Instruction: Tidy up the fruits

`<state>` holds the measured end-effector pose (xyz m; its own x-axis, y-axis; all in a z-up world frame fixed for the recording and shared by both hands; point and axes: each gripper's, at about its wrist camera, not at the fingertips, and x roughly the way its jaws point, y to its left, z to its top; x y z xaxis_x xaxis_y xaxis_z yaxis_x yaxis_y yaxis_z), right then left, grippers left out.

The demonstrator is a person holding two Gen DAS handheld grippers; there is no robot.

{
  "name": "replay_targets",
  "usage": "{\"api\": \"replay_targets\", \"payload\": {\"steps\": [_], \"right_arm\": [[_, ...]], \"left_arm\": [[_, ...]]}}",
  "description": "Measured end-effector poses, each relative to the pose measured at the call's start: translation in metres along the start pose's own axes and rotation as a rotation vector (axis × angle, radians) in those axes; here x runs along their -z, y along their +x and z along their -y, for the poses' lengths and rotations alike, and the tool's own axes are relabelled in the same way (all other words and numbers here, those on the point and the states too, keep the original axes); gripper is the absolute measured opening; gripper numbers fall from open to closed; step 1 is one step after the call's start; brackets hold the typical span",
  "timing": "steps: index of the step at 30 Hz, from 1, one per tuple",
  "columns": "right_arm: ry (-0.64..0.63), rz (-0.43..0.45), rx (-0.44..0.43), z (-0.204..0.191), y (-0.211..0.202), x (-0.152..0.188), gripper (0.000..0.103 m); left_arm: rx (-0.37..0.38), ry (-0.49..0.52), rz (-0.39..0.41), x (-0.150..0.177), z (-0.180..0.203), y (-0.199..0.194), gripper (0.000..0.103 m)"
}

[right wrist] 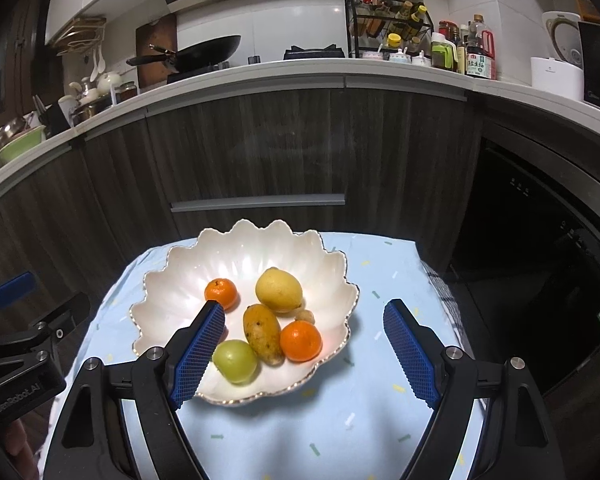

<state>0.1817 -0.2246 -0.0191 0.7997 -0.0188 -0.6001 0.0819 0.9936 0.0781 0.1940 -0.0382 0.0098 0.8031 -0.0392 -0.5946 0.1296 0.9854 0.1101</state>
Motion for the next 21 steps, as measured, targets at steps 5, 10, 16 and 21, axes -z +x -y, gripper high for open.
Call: {"api": "replay_targets", "payload": {"steps": [5, 10, 16, 21], "right_arm": [[-0.003, 0.016, 0.001, -0.001, -0.016, 0.004, 0.082], [-0.015, 0.030, 0.004, -0.003, -0.033, 0.012, 0.085], [-0.027, 0.034, 0.003, -0.004, -0.049, 0.023, 0.086], [-0.029, 0.025, -0.004, -0.006, -0.060, 0.036, 0.086]], "left_arm": [[0.002, -0.006, 0.000, 0.009, -0.001, -0.016, 0.087], [-0.005, -0.021, -0.004, 0.018, -0.005, -0.031, 0.087], [-0.019, -0.030, -0.002, 0.031, -0.008, -0.046, 0.088], [-0.025, -0.034, 0.000, 0.044, -0.009, -0.059, 0.091]]}}
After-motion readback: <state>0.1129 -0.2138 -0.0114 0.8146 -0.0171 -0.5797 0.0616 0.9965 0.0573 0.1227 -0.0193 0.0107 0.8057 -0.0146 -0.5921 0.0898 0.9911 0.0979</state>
